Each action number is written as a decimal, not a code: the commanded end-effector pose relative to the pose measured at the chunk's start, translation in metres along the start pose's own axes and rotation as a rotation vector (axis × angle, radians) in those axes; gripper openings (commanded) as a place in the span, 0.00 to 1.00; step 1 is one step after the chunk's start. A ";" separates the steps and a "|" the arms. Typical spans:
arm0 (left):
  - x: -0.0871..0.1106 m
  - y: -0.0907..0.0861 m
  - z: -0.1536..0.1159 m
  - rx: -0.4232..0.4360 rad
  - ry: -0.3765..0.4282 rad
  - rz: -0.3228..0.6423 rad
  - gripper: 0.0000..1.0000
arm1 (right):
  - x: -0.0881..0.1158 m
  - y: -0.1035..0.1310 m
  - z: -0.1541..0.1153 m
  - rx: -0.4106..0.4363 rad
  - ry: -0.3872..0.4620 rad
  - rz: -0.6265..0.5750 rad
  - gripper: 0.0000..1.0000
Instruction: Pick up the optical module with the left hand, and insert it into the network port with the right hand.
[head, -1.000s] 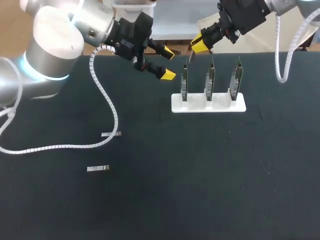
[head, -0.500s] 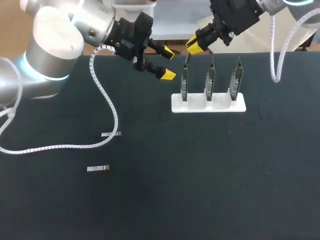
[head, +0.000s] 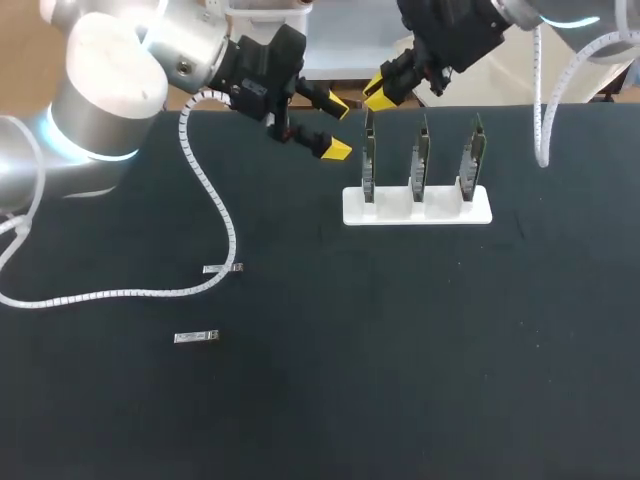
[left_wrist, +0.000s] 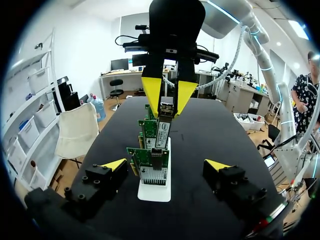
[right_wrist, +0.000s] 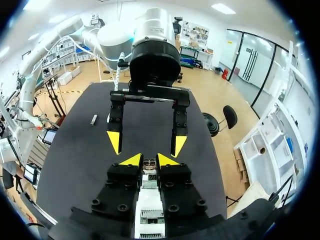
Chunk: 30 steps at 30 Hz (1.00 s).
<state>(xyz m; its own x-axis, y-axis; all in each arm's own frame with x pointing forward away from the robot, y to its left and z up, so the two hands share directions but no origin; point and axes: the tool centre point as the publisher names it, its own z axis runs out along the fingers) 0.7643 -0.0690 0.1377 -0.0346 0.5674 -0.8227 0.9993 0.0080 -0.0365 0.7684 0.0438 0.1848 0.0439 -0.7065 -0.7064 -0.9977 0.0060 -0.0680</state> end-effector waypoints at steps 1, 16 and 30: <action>-0.001 0.001 0.001 0.002 0.003 -0.001 1.00 | 0.000 -0.001 0.002 0.007 0.019 -0.004 0.00; -0.001 0.001 0.001 0.002 0.003 -0.001 1.00 | 0.007 -0.012 0.004 -0.033 0.034 0.033 0.00; -0.001 0.001 0.001 0.002 0.003 -0.001 1.00 | 0.009 -0.016 0.003 -0.088 0.023 0.051 0.00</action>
<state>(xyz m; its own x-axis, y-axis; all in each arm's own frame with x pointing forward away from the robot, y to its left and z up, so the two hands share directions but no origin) 0.7643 -0.0691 0.1377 -0.0345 0.5674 -0.8227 0.9993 0.0079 -0.0364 0.7789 0.0376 0.1775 -0.0083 -0.7223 -0.6916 -0.9998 -0.0078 0.0202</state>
